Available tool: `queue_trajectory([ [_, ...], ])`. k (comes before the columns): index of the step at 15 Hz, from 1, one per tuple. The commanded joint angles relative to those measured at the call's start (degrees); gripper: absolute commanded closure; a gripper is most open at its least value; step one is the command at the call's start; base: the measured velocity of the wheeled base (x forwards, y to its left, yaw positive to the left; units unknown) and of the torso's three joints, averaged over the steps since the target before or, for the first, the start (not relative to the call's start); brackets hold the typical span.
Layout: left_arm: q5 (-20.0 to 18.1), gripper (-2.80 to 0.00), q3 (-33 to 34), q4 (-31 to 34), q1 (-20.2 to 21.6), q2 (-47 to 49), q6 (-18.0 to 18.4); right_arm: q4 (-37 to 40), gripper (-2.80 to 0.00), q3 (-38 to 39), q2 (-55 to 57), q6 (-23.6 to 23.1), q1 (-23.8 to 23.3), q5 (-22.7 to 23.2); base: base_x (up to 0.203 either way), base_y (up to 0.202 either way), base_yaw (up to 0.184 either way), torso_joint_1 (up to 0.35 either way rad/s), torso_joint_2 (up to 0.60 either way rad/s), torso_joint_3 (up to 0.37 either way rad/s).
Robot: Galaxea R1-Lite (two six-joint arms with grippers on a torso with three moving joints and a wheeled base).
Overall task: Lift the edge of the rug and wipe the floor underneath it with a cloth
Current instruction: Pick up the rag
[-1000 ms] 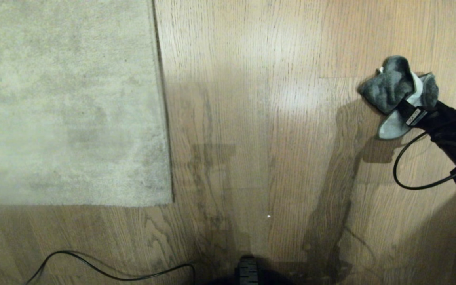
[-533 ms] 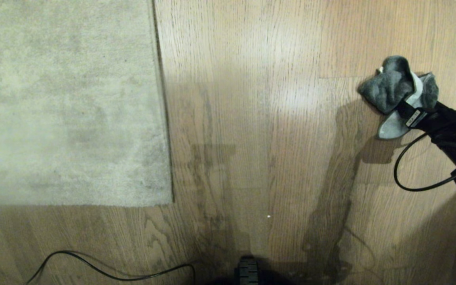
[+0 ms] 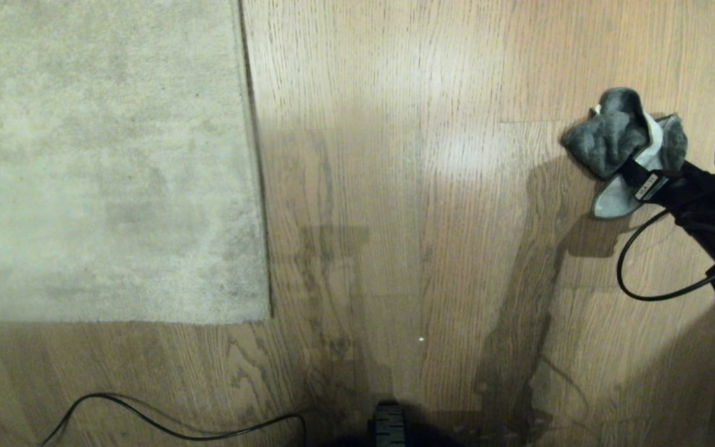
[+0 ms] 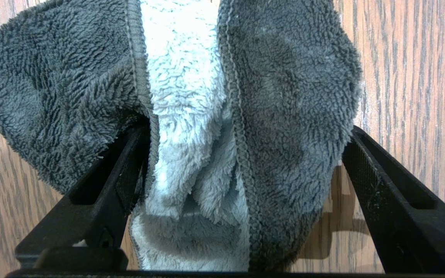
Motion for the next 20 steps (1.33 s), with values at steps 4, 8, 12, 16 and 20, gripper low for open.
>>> queue_trajectory([
  [4, 0.0, 0.0, 0.0, 0.0, 0.0, 0.1, 0.0, -0.4, -2.8, -0.4, 0.9, 0.1, 0.0, 0.1, 0.0, 0.0, 0.0, 0.0, 0.0, 0.0],
  [8, 0.0, 0.0, 0.0, 0.0, 0.0, 0.1, 0.0, -0.4, 0.0, -0.3, 0.9, 0.1, 0.1, 0.1, 0.0, 0.0, 0.0, 0.0, 0.0, 0.0],
  [12, 0.0, 0.0, 0.0, 0.0, 0.0, 0.1, 0.0, -0.3, 0.0, -0.3, 1.1, 0.1, 0.1, 0.5, 0.0, 0.0, 0.0, 0.0, 0.0, 0.0],
  [16, 0.0, 0.0, 0.0, 0.0, 0.0, 0.1, 0.0, -0.3, 0.0, -0.1, 1.2, 0.1, 0.2, 0.5, 0.0, 0.0, 0.0, 0.0, 0.0, 0.0],
  [20, 0.0, 0.0, 0.0, 0.0, 0.0, 0.1, 0.0, -0.2, 0.0, -0.1, 1.2, 0.0, 0.3, 0.9, 0.0, 0.0, 0.0, 0.0, 0.0, 0.0],
])
